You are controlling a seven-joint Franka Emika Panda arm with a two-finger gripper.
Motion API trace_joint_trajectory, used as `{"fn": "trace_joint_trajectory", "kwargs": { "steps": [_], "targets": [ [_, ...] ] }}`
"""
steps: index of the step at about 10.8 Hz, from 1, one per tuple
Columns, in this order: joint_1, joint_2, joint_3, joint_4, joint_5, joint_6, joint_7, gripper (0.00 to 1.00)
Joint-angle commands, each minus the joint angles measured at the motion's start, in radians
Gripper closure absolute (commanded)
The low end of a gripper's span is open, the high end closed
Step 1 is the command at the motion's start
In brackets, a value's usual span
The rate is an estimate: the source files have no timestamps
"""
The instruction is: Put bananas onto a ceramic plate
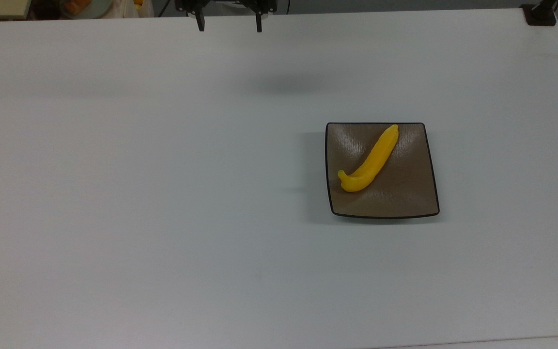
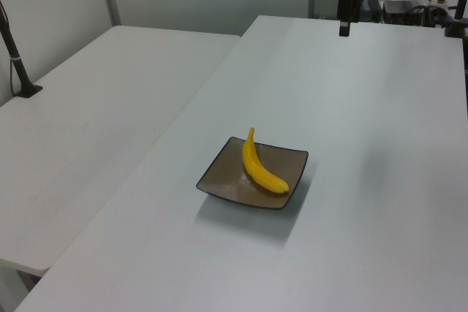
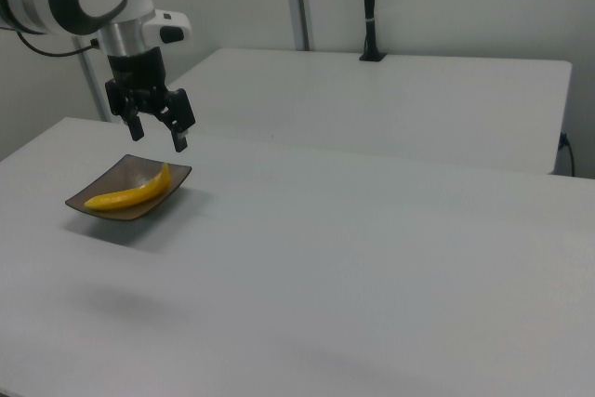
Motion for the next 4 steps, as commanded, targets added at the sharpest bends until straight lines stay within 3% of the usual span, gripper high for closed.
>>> {"fn": "trace_joint_trajectory", "kwargs": {
  "steps": [1, 4],
  "targets": [
    [-0.001, -0.030, -0.002, -0.041, 0.027, 0.029, -0.023, 0.00],
    [-0.001, -0.027, -0.001, -0.039, 0.027, 0.030, -0.023, 0.00]
  ]
}}
